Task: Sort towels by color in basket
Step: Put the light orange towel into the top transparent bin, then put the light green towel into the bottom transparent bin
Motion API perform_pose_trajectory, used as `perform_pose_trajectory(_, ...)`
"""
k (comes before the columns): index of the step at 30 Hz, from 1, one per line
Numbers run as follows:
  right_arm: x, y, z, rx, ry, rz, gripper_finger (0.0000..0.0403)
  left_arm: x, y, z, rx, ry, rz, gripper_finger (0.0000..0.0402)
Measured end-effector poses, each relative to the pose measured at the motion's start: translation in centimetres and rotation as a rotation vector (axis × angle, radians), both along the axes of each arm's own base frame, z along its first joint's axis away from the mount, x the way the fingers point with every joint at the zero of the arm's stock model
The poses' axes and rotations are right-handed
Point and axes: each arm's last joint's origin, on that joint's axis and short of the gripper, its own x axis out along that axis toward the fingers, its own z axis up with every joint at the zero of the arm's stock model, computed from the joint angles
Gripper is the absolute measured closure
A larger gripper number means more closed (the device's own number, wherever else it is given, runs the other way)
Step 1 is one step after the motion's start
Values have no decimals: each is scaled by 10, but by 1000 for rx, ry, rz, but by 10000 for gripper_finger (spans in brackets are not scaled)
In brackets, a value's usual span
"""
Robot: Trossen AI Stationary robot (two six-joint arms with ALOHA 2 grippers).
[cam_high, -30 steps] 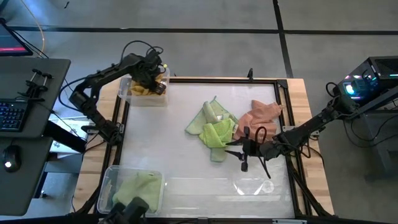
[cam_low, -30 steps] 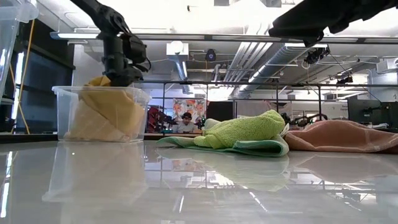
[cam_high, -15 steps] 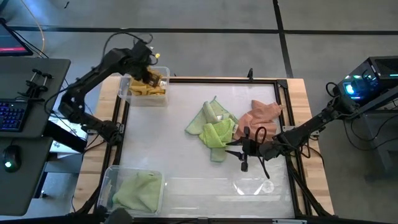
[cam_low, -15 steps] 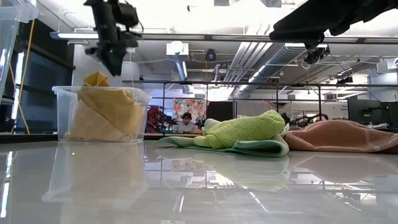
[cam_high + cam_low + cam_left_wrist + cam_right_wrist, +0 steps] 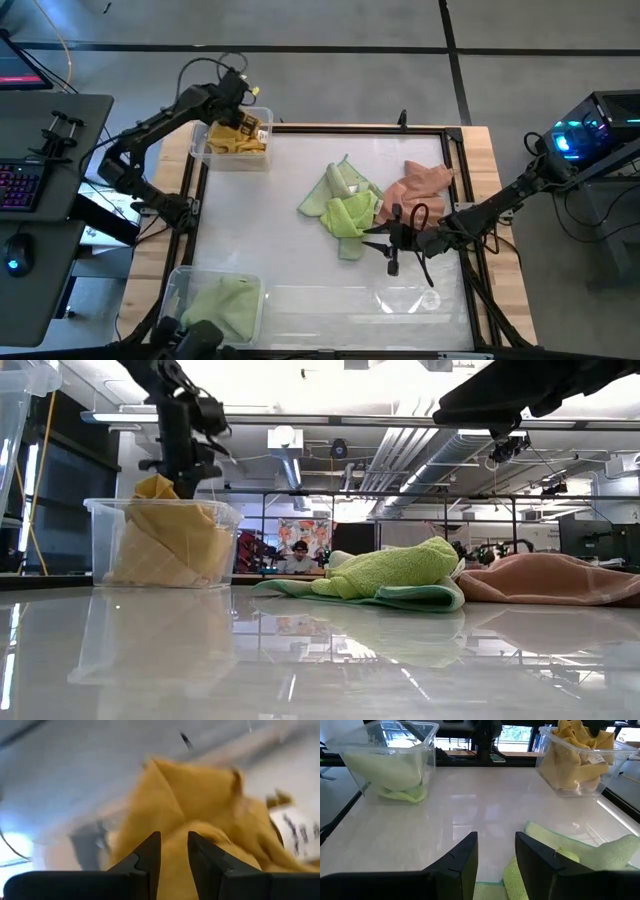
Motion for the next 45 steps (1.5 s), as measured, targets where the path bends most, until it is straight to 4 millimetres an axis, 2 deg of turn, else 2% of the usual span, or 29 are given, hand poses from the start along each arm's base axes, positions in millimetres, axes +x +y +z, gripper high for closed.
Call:
perform_pose_trajectory(9,0,0,0,1,0,0,277,0,0,-37,-161,31,-17,319)
perform_pose_trajectory(13,0,0,0,0,0,0,277,-1,2,-45,-223,10,-39,319)
perform_pose_trajectory(17,0,0,0,-1,0,0,277,-3,-1,-30,-189,-2,-61,319)
perform_pose_trajectory(22,0,0,0,-1,0,0,277,-12,-13,5,-136,-43,-51,319)
perform_pose_trajectory(26,0,0,0,-11,6,2,277,-18,-28,31,-6,-110,-67,319)
perform_pose_trajectory(30,0,0,-1,-14,10,2,277,-12,-53,40,124,-181,-170,319)
perform_pose_trajectory(34,0,-1,-2,-33,20,5,277,4,-87,34,222,-316,-297,319)
perform_pose_trajectory(41,1,-5,-2,-134,29,-22,277,58,-159,21,427,-763,-636,319)
perform_pose_trajectory(45,3,-10,-4,-123,57,11,277,83,-202,19,554,-937,-867,319)
